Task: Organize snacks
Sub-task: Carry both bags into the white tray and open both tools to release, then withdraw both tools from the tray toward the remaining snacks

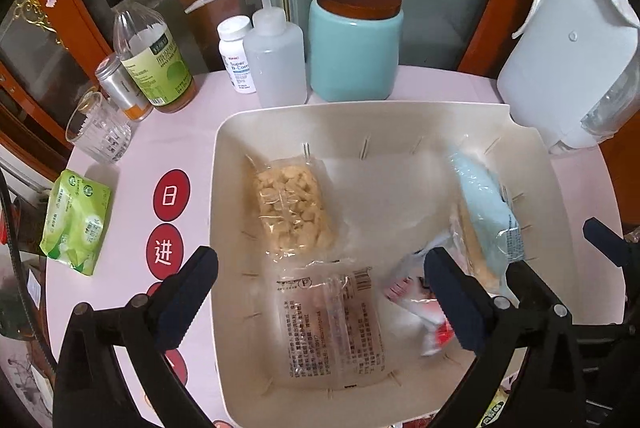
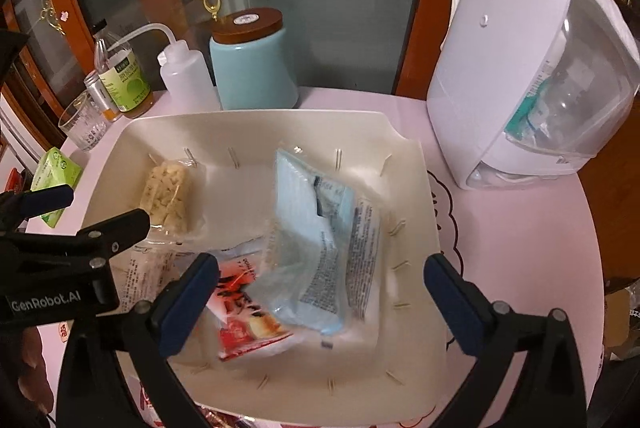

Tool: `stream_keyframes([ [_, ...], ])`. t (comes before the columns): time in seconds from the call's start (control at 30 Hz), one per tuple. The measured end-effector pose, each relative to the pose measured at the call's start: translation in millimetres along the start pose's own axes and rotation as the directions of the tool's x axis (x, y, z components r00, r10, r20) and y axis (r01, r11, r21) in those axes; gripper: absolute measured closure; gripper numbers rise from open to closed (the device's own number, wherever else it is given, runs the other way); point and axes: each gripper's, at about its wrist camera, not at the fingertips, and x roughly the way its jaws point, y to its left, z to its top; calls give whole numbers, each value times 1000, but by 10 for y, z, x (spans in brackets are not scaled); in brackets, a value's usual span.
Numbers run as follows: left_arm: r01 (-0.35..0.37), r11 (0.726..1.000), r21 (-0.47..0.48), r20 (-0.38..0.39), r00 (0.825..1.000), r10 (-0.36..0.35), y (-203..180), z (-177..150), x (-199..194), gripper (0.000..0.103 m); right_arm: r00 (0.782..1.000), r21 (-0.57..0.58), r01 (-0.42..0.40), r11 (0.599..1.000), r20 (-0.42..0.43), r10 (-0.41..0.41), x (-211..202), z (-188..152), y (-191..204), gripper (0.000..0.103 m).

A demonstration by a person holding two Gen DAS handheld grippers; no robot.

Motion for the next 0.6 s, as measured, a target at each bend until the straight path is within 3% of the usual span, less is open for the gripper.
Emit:
stream_keyframes([
  [0.6,30,998,50,90,995,-34,101,-304,-906,1,998,15,4,1000,60,-5,-854,-224,-23,0],
])
